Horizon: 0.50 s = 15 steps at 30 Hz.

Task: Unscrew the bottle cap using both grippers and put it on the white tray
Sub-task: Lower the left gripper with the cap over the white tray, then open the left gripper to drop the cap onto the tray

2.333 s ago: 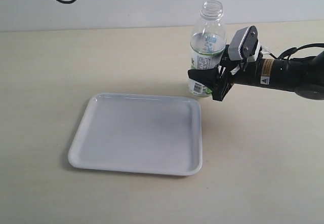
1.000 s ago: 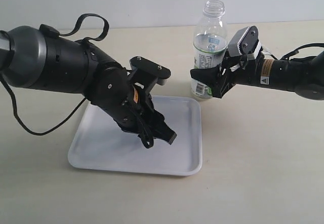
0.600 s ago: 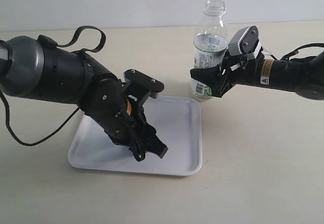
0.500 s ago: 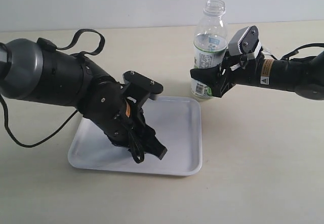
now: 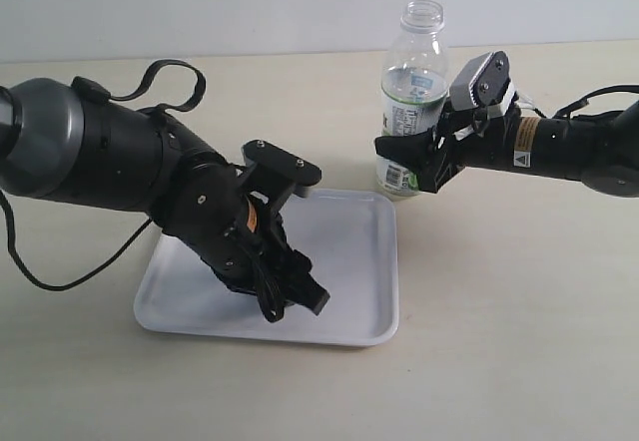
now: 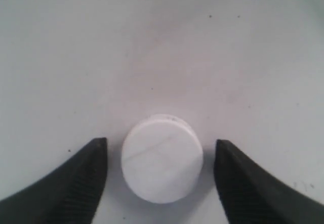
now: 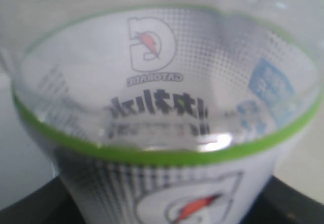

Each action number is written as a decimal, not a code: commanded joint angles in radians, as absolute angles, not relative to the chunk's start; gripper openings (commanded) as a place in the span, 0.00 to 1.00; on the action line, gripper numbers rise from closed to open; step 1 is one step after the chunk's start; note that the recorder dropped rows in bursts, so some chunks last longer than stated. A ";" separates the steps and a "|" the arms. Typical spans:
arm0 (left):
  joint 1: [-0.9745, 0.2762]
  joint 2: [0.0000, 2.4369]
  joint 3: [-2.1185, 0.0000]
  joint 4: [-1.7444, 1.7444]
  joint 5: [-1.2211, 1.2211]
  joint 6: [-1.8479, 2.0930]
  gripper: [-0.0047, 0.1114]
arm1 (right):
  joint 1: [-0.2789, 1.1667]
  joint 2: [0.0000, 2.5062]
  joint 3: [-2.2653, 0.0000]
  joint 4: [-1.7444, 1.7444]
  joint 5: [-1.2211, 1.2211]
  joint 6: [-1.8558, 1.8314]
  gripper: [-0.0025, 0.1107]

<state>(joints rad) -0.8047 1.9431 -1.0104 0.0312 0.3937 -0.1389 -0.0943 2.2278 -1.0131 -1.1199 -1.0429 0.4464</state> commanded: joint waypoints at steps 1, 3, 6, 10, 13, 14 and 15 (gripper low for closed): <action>-0.807 1.929 -1.006 0.050 0.392 -0.133 0.70 | -0.092 2.215 -1.015 -1.109 -1.078 0.450 0.02; -0.807 1.919 -1.006 0.065 0.392 -0.128 0.70 | -0.092 2.215 -1.015 -1.109 -1.079 0.450 0.02; -0.807 1.895 -1.006 0.072 0.390 -0.128 0.70 | -0.092 2.215 -1.015 -1.109 -1.082 0.450 0.05; -0.807 1.841 -1.006 0.072 0.386 -0.128 0.70 | -0.092 2.215 -1.015 -1.099 -1.094 0.450 0.14; -0.807 1.799 -1.001 0.072 0.384 -0.128 0.64 | -0.092 2.215 -1.015 -1.090 -1.094 0.450 0.25; -0.807 1.785 -0.993 0.072 0.378 -0.128 0.61 | -0.092 2.215 -1.015 -1.090 -1.094 0.450 0.31; -0.807 1.770 -0.983 0.072 0.361 -0.128 0.58 | -0.092 2.215 -1.015 -1.090 -1.094 0.450 0.36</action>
